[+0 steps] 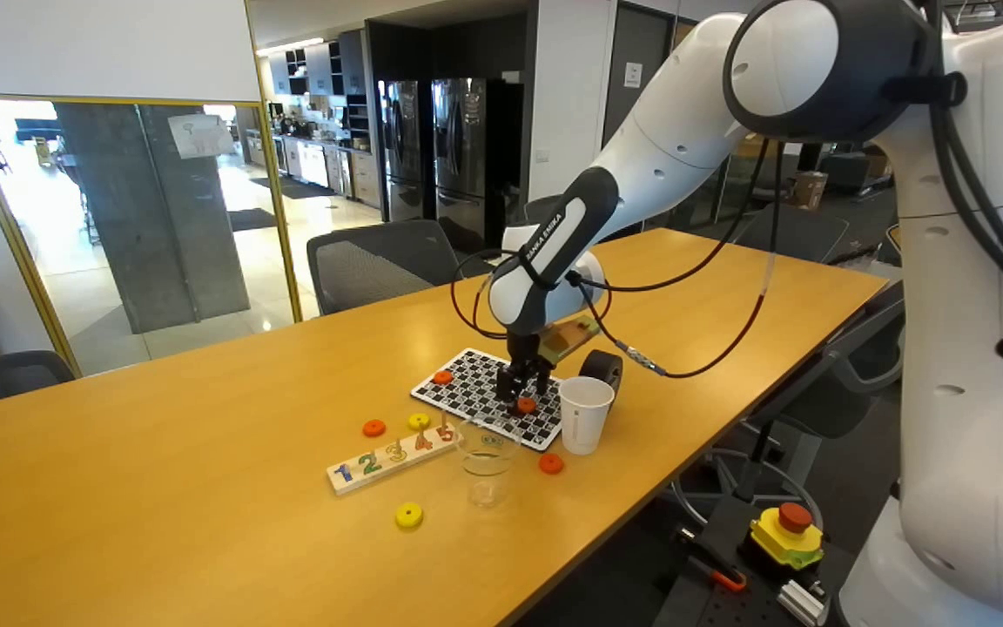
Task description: Pick up the orange and yellow objects from the table and put them in the two cups
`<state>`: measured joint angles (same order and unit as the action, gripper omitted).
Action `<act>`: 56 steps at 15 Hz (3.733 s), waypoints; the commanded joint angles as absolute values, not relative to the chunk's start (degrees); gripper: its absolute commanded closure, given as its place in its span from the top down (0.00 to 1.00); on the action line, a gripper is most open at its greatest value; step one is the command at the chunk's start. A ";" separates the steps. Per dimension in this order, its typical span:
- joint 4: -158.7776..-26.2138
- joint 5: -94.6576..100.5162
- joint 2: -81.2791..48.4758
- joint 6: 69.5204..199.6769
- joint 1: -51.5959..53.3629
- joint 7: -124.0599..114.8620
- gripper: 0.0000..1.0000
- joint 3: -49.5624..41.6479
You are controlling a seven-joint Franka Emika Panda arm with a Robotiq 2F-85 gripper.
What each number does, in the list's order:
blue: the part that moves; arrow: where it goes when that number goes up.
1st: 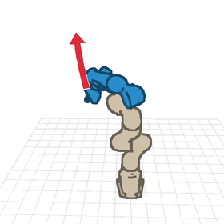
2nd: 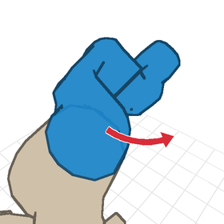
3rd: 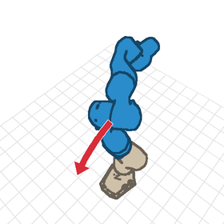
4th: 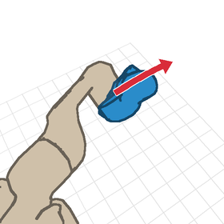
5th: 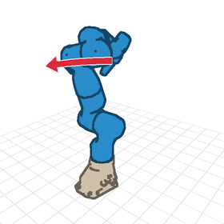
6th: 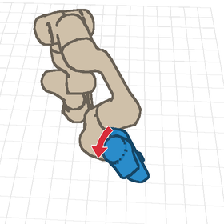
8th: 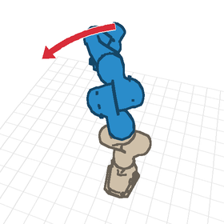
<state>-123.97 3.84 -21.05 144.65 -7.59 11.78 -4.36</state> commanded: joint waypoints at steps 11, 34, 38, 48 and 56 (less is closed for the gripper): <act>-128.09 5.39 -18.46 149.91 -6.35 9.15 1.00 -4.88; -130.33 8.42 -16.48 151.01 -5.18 6.02 1.00 -5.25; -130.15 8.89 -16.73 151.21 -4.96 5.89 1.00 -5.41; -130.07 9.21 -16.59 152.01 -4.45 5.25 0.24 -5.64; -134.04 9.16 -7.14 149.39 -4.13 3.16 0.25 -5.86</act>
<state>-130.22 8.36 -14.36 150.88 -4.88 5.22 -5.26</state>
